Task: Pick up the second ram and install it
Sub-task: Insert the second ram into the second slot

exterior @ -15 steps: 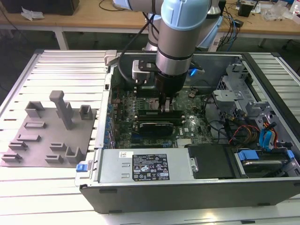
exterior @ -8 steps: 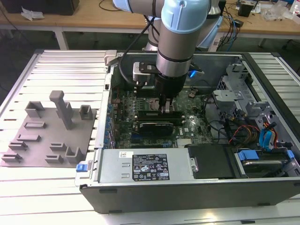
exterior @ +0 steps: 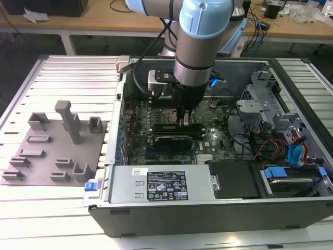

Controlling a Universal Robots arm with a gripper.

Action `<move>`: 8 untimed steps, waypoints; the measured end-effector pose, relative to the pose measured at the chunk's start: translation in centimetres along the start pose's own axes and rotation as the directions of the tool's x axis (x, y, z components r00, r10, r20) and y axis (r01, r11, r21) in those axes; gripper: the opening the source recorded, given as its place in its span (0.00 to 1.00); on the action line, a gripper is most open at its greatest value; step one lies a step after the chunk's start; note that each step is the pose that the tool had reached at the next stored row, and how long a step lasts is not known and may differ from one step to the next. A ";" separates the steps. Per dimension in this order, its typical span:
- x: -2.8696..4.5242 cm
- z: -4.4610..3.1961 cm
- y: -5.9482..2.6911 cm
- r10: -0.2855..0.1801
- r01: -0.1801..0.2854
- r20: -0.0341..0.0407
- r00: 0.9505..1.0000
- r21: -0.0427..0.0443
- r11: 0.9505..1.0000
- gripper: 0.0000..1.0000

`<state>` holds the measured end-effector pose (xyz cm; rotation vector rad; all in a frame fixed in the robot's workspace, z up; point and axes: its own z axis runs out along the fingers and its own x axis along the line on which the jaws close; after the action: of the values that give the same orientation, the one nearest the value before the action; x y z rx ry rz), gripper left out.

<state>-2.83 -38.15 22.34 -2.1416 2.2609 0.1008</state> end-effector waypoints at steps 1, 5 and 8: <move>0.01 0.01 0.00 0.000 0.000 0.000 1.000 0.000 1.000 0.11; 0.03 0.00 0.00 0.001 -0.001 0.000 1.000 0.000 1.000 0.11; 0.04 -0.07 0.00 0.001 -0.001 -0.001 1.000 0.000 1.000 0.11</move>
<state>-2.83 -38.20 22.41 -2.1413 2.2621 0.0998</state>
